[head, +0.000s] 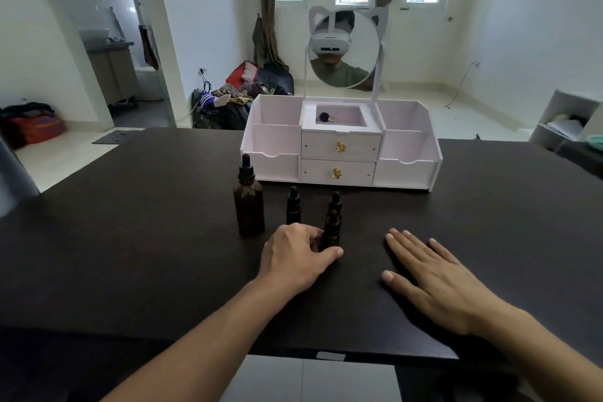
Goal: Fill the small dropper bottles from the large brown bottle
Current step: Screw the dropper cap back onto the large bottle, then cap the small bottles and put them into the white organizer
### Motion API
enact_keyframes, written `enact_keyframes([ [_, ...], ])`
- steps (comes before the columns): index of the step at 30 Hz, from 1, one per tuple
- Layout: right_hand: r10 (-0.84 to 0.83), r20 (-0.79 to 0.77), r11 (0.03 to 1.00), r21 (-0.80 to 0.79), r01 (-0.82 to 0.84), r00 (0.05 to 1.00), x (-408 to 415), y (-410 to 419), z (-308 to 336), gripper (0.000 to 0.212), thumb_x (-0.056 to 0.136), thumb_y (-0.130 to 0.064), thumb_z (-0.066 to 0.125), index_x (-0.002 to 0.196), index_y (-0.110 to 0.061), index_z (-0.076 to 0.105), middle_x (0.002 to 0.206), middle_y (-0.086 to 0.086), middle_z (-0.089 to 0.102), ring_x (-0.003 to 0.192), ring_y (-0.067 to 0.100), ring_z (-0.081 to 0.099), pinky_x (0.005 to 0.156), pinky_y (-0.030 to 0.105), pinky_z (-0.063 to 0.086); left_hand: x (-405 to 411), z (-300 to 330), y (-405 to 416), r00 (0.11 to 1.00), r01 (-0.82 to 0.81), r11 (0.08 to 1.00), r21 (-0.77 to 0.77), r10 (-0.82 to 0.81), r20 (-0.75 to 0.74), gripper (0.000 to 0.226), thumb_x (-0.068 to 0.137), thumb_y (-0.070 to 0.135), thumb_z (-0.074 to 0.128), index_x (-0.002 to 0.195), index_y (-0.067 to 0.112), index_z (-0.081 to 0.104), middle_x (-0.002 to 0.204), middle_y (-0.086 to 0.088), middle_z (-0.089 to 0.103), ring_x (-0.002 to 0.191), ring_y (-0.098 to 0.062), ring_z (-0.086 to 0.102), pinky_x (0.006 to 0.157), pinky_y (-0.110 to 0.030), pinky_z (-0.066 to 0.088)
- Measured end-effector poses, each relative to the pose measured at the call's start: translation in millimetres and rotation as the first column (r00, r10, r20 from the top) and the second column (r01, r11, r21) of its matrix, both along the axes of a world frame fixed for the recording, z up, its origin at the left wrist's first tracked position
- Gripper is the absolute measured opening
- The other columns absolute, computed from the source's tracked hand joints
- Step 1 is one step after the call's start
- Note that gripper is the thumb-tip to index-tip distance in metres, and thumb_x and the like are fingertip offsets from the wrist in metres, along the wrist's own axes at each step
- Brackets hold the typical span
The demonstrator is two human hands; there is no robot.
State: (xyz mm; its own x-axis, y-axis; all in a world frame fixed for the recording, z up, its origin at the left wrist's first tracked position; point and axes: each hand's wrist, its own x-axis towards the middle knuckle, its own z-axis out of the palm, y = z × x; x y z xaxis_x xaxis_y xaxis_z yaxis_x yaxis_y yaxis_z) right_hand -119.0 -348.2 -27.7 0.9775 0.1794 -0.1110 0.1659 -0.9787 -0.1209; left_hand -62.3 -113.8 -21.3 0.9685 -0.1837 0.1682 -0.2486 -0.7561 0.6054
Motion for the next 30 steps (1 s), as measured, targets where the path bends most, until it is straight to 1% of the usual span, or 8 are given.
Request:
enact_keyframes([
  [3,-0.094,0.006,0.996,-0.007,0.094,0.996,10,-26,-1,0.107,0.06,-0.09,-0.02,0.153,-0.038,-0.011,0.159,-0.021,-0.016,0.145,-0.001,-0.018,0.122,0.033,-0.009,3,0,-21,1.0,0.022,1.0,0.012,-0.022,-0.002,0.038,0.08,0.057,0.067,0.104,0.028,0.074,0.078,0.009,0.064,0.079,-0.009,0.061,0.07,-0.026,0.05],
  [7,-0.243,-0.018,0.97,-0.009,0.242,0.97,22,-47,0,0.083,0.085,-0.076,0.007,0.155,-0.034,-0.005,0.162,-0.017,-0.011,0.148,0.002,-0.014,0.123,0.038,-0.007,6,-2,-52,0.999,0.035,0.999,0.02,-0.035,0.005,0.035,0.081,0.057,0.066,0.097,0.028,0.075,0.081,0.004,0.07,0.086,-0.016,0.065,0.077,-0.031,0.054],
  [9,-0.276,0.003,0.961,-0.011,0.276,0.961,26,-49,-1,0.076,0.092,-0.07,0.014,0.156,-0.033,-0.003,0.163,-0.015,-0.011,0.149,0.005,-0.013,0.123,0.041,-0.006,8,-3,-64,1.0,0.022,0.999,0.037,-0.023,0.02,0.036,0.081,0.058,0.065,0.096,0.027,0.075,0.084,0.001,0.071,0.089,-0.018,0.065,0.075,-0.031,0.052],
  [18,-0.283,0.04,0.959,0.017,0.282,0.958,25,-48,-6,0.075,0.094,-0.069,0.015,0.156,-0.031,-0.001,0.163,-0.012,-0.01,0.15,0.009,-0.012,0.123,0.043,-0.006,20,-7,-99,0.992,-0.095,0.984,0.148,0.082,0.091,0.045,0.083,0.064,0.058,0.103,0.027,0.074,0.092,0.002,0.072,0.095,-0.019,0.065,0.072,-0.03,0.047],
  [23,-0.28,0.052,0.96,0.014,0.279,0.959,23,-48,-6,0.075,0.094,-0.068,0.014,0.156,-0.03,0.0,0.164,-0.011,-0.008,0.151,0.01,-0.011,0.123,0.043,-0.006,15,-6,-100,0.992,-0.098,0.977,0.192,0.082,0.093,0.046,0.084,0.064,0.058,0.104,0.025,0.073,0.094,0.001,0.071,0.095,-0.019,0.065,0.074,-0.03,0.049],
  [27,-0.276,0.065,0.961,0.014,0.275,0.959,20,-46,-5,0.074,0.095,-0.066,0.016,0.157,-0.027,0.002,0.164,-0.008,-0.006,0.151,0.012,-0.009,0.123,0.043,-0.004,6,-6,-89,0.997,-0.036,0.986,0.163,0.023,0.08,0.043,0.082,0.063,0.061,0.094,0.023,0.071,0.083,0.003,0.066,0.086,-0.017,0.063,0.073,-0.031,0.051],
  [28,-0.277,0.072,0.961,0.017,0.277,0.958,19,-46,-6,0.074,0.096,-0.065,0.017,0.157,-0.025,0.004,0.165,-0.007,-0.004,0.152,0.012,-0.008,0.123,0.042,-0.003,3,-7,-85,0.996,-0.006,0.988,0.154,-0.008,0.084,0.043,0.083,0.062,0.061,0.096,0.022,0.069,0.085,0.003,0.063,0.086,-0.016,0.061,0.073,-0.031,0.05],
  [30,-0.279,0.106,0.96,0.028,0.277,0.955,16,-42,-7,0.072,0.097,-0.062,0.02,0.156,-0.023,0.01,0.165,-0.005,0.002,0.152,0.015,-0.002,0.124,0.042,0.001,-5,-9,-73,0.992,0.052,0.987,0.153,-0.069,0.107,0.049,0.084,0.061,0.061,0.113,0.023,0.067,0.094,0.006,0.054,0.09,-0.013,0.056,0.077,-0.027,0.048],
])
